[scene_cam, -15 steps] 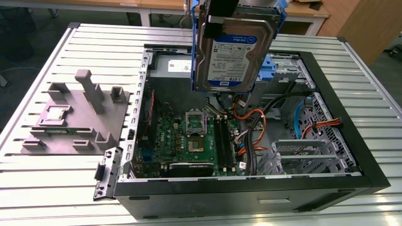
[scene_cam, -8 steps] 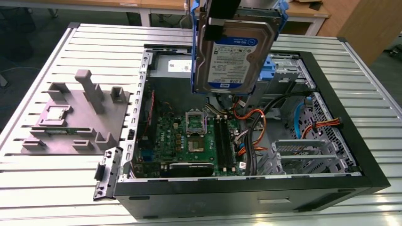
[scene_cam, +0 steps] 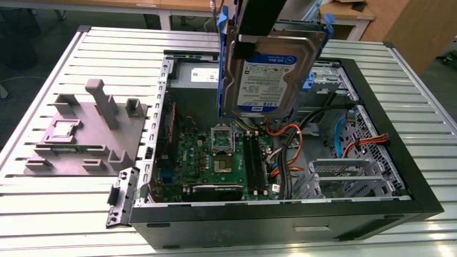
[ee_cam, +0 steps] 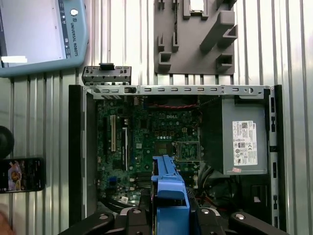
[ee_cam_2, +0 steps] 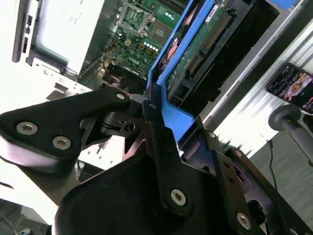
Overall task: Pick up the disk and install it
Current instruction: 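Insert the disk into the insertion slot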
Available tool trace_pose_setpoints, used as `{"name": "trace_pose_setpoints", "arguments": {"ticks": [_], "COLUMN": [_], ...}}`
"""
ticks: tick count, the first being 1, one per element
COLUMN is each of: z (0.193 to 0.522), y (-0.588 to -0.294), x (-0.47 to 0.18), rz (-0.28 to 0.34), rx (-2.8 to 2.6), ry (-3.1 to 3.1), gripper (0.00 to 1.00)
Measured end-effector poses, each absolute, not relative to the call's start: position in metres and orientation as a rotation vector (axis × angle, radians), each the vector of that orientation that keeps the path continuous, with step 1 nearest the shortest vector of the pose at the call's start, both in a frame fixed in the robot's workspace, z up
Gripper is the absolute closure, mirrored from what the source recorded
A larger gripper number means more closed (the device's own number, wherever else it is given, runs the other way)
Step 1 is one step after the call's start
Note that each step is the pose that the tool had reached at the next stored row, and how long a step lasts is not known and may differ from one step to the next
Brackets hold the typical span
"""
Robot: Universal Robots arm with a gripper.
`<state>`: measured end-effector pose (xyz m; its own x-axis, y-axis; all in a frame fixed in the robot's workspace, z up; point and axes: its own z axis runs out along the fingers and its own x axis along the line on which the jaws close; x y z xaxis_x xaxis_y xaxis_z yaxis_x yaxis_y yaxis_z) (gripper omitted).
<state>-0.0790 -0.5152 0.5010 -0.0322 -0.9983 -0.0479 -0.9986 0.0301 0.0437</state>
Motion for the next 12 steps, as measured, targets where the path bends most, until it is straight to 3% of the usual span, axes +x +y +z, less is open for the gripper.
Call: {"name": "trace_pose_setpoints", "arguments": {"ticks": [12], "z": [0.498], "y": [-0.529], "x": [-0.079], "rz": [0.124], "rx": [-2.185], "ry": [2.226], "gripper": [0.64]}}
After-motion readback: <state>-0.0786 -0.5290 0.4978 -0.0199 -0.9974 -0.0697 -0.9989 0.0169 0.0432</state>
